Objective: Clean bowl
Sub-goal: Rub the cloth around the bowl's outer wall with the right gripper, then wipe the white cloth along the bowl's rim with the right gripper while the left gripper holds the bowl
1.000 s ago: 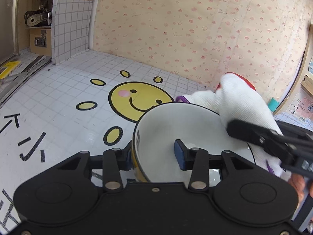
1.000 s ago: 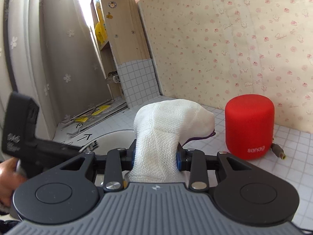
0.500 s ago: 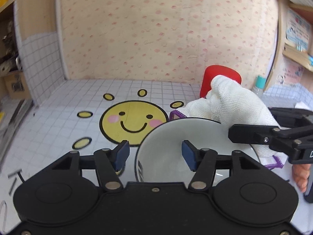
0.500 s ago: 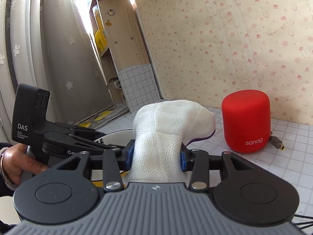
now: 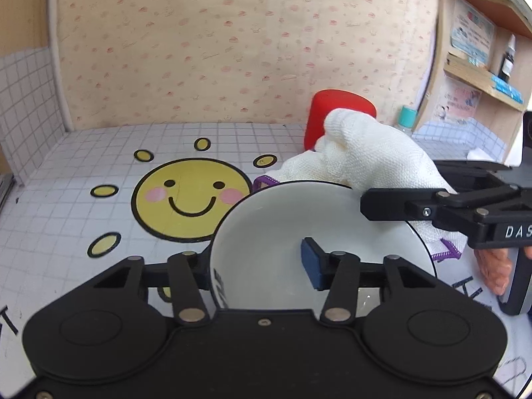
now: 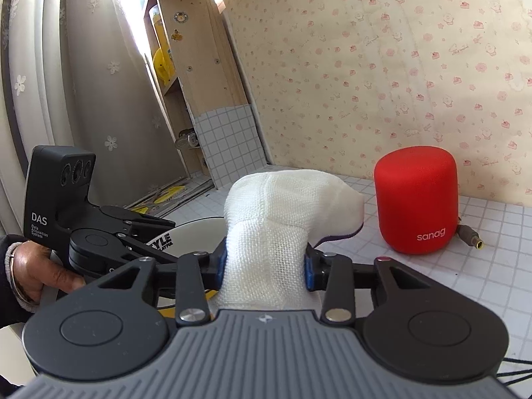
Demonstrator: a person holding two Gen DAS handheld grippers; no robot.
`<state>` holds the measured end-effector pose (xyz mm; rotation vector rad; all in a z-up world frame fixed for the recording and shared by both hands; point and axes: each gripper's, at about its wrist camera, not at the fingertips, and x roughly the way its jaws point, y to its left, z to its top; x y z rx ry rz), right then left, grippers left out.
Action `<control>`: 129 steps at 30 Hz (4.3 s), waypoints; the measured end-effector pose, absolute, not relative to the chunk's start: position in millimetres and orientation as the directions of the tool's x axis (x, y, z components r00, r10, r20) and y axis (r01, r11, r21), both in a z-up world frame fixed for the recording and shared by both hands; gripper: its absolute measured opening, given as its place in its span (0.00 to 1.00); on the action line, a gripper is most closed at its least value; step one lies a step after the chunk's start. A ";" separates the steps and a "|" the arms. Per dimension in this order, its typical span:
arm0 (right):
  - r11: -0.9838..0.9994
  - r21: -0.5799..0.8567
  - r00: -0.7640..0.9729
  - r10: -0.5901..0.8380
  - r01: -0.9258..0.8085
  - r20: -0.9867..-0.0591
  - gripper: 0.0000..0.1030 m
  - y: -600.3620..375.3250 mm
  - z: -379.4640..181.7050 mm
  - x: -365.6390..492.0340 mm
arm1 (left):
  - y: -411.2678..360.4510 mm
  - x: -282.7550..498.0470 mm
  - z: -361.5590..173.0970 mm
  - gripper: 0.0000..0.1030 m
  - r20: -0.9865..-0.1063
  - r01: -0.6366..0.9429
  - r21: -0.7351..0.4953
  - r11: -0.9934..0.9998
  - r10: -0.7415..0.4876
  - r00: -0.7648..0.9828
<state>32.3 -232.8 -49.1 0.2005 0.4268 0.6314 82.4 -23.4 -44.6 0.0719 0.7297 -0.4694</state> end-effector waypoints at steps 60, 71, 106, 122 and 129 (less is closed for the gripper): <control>0.813 0.293 0.719 0.582 -0.504 -0.379 0.29 -239.2 -29.6 -3.7 | -23.5 55.4 -50.2 0.44 -0.665 0.226 -0.179 0.957 -0.287 0.690; 0.817 0.353 0.728 0.570 -0.456 -0.380 0.29 -237.2 -35.2 -4.1 | -19.8 55.0 -49.3 0.49 -0.672 0.231 -0.155 0.961 -0.274 0.688; 0.841 0.280 0.750 0.539 -0.462 -0.382 0.40 -211.8 -28.9 34.7 | -15.8 59.9 -34.5 0.72 -0.660 0.389 -0.012 0.921 -0.300 0.689; 0.878 0.168 0.767 0.474 -0.449 -0.433 0.76 -197.6 -27.6 21.4 | 9.5 81.4 -33.0 0.72 -0.666 0.502 -0.046 0.864 -0.401 0.629; 0.865 0.287 0.754 0.500 -0.411 -0.426 0.76 -208.3 -26.0 27.6 | -2.9 71.2 -28.9 0.80 -0.657 0.527 0.050 0.848 -0.369 0.657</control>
